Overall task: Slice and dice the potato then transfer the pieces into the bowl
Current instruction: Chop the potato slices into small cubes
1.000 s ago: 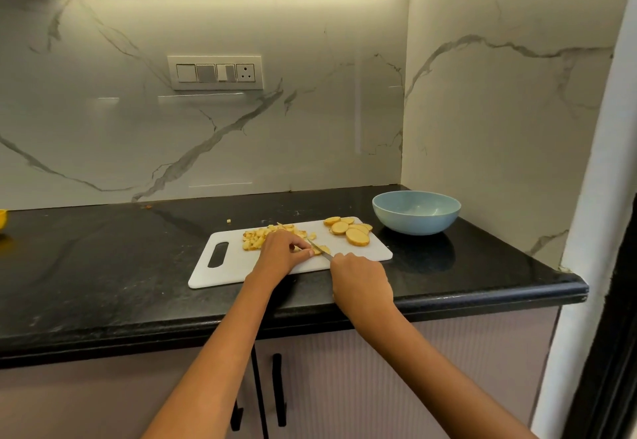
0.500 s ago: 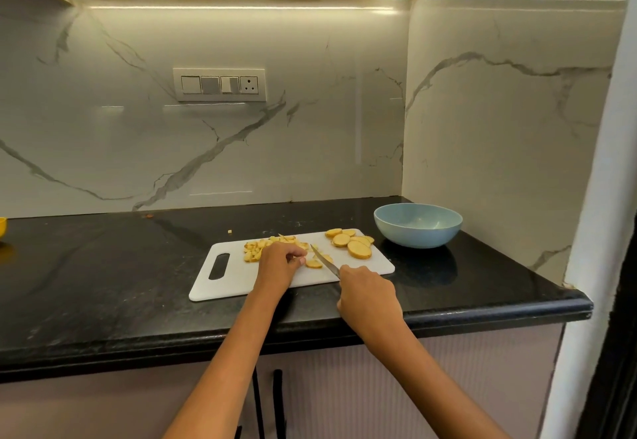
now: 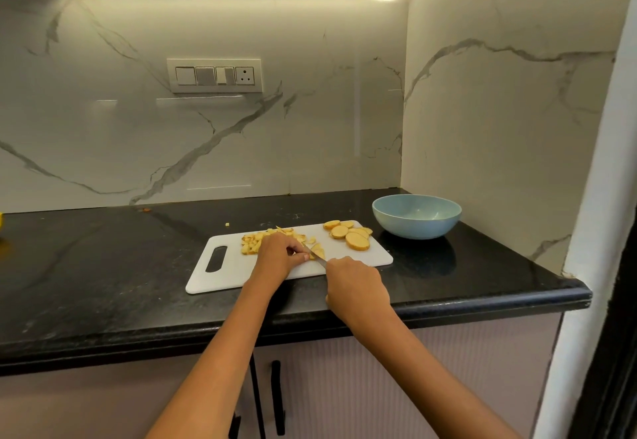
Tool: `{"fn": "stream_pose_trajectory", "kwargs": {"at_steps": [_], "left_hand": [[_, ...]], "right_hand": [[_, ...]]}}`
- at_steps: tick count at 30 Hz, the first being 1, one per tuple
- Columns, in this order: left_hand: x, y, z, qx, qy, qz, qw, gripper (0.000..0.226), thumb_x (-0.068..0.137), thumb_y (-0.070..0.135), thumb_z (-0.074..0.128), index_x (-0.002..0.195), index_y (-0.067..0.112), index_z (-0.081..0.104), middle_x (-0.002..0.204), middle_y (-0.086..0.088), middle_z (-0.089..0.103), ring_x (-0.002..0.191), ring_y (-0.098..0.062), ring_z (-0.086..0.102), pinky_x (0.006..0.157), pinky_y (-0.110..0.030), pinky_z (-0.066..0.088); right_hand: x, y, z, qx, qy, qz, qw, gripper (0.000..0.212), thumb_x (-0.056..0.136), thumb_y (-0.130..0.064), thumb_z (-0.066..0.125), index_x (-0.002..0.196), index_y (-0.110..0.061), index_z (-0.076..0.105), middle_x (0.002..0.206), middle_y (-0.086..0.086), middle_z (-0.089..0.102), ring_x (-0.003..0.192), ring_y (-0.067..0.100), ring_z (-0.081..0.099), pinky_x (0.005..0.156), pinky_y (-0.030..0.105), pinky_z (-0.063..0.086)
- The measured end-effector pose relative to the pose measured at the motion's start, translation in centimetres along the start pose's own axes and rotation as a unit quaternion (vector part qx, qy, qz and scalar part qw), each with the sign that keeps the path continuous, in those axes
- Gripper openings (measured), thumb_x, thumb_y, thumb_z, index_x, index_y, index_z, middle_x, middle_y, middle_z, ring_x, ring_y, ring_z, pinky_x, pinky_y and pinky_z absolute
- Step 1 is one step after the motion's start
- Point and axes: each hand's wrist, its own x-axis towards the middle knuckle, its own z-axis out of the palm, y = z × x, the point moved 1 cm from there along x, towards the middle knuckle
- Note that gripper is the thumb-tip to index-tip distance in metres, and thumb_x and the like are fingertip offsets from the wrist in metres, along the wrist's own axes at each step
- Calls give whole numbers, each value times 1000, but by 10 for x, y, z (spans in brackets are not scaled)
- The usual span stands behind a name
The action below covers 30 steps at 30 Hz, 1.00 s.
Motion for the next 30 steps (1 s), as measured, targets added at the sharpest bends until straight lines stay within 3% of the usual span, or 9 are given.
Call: {"fn": "stream_pose_trajectory", "kwargs": {"at_steps": [6,13,20,24,30], "left_hand": [[-3,1,1,4,5,3,1000,12,80,12,71,90,7,75,90,-8,72,79,-8,54,72,-20,40],[-2,1,2,19,6,9,1000,13,82,12,69,93,7,74,95,-8,71,80,-6,51,74,-17,37],[5,2,6,13,60,39,997,18,90,9,58,99,4,72,102,-10,70,93,-18,61,78,-18,37],[19,3,13,46,25,28,998,27,90,12,58,116,9,65,115,-11,66,106,-22,60,91,-28,43],[35,0,18,36,-44,24,998,31,87,10,63,118,12,64,105,-7,70,99,-16,63,91,-27,46]], "right_hand": [[-2,-1,1,-21,-4,-11,1000,26,97,-13,48,122,-9,51,116,10,57,102,23,58,82,30,46],[5,6,3,1,15,2,1000,26,96,-14,48,122,-9,50,114,10,57,99,22,59,78,29,45],[16,29,14,105,50,67,991,18,93,-19,48,109,-14,54,102,5,60,90,19,58,77,31,48],[28,34,18,123,77,65,987,19,95,-20,45,109,-14,56,98,3,61,82,15,56,68,25,43],[46,39,21,168,129,72,975,28,99,-22,41,123,-14,54,105,4,63,88,15,60,73,26,48]]}}
